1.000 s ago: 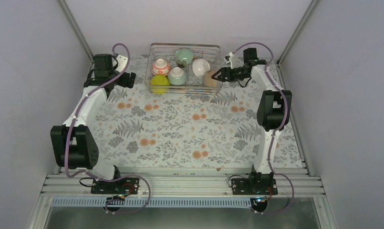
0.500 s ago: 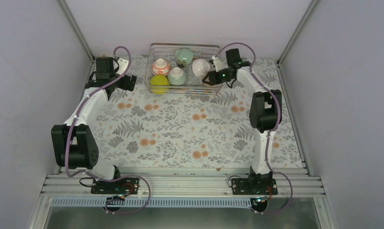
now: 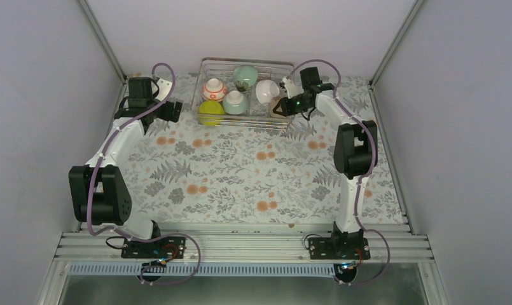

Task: Unload the bowls from the dish rack

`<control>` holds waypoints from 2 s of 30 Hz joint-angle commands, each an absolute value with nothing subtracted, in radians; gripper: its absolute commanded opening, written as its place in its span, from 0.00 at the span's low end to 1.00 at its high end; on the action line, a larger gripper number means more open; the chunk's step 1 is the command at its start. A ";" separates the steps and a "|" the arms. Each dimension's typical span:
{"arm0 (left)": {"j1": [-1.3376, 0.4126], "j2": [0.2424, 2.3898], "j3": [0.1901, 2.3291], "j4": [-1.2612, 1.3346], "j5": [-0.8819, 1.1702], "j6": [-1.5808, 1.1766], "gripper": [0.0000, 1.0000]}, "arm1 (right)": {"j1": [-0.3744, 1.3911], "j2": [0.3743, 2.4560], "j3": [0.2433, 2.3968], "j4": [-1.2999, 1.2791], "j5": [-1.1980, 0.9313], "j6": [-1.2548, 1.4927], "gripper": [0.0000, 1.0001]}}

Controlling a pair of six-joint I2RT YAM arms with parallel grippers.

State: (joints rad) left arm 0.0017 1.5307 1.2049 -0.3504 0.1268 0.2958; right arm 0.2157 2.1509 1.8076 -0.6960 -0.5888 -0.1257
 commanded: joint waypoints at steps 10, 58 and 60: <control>-0.012 1.544 1.200 -0.333 0.141 0.282 1.00 | 0.228 1.892 1.916 -0.719 -0.638 -0.169 0.04; -0.016 1.484 1.119 -0.316 0.076 0.347 1.00 | -0.162 2.097 1.712 -0.784 -0.002 -0.427 0.07; -0.016 1.481 1.116 -0.316 0.076 0.348 1.00 | -0.162 2.071 1.695 -0.766 -0.008 -0.435 0.26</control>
